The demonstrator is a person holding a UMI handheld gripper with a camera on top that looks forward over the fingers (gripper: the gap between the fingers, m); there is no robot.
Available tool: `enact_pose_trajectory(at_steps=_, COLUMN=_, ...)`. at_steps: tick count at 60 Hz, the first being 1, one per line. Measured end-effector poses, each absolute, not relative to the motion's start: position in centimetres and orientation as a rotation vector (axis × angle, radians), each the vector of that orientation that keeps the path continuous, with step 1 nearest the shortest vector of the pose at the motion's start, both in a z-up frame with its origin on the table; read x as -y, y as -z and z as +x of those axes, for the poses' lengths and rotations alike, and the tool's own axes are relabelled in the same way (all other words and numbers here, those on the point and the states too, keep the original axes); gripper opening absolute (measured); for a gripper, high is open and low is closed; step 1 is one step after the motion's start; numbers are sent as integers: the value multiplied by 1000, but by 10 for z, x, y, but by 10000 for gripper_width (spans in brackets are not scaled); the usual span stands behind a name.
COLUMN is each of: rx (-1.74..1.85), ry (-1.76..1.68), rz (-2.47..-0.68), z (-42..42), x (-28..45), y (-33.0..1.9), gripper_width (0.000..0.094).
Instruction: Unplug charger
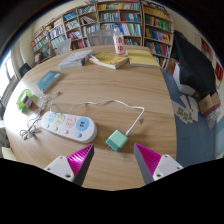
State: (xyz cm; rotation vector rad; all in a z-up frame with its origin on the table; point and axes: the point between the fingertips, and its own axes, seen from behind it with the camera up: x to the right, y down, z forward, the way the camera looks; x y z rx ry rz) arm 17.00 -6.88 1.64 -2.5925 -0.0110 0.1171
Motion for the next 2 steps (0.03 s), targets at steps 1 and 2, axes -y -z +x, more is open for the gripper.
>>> enact_pose_trajectory(at_steps=1, rx=9, ry=-122, rz=-2589, z=172, x=72, y=-20, gripper_width=843)
enact_pose_trajectory(at_steps=2, rx=6, ry=-127, rz=-2586, z=174, x=76, y=-23, gripper_width=840)
